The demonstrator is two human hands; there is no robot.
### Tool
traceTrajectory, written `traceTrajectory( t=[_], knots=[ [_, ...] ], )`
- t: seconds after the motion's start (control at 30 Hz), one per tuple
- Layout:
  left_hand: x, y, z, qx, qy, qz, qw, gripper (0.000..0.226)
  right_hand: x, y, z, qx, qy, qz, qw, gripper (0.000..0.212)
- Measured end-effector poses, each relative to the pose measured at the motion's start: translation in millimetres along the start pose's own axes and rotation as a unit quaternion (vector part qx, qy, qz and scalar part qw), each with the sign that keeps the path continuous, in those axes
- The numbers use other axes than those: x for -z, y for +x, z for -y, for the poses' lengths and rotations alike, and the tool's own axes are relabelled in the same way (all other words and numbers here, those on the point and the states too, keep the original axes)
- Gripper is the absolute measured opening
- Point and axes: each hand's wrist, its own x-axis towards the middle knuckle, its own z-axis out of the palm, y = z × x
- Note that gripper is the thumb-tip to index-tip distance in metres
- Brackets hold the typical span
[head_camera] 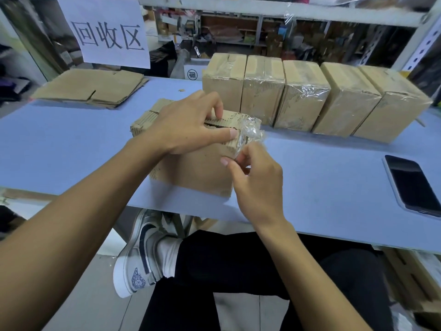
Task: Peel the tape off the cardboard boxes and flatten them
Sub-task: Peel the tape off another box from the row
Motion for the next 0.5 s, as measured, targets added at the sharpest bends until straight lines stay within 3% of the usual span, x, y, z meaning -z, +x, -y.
traceTrajectory(
  t=[0.2,0.37,0.5],
  knots=[
    [-0.2,0.9,2.4,-0.008,-0.005,-0.003,1.000,0.059,24.7,10.8,-8.4,0.023,0.007,0.096,0.995,0.021],
    [-1.4,1.3,2.5,-0.009,0.003,-0.005,1.000,0.060,37.2,18.5,0.1,-0.061,0.091,0.094,0.989,0.019],
    [-1.9,1.2,2.6,-0.007,0.006,-0.005,1.000,0.060,26.7,7.5,2.6,-0.066,0.047,0.114,0.990,0.031]
  ],
)
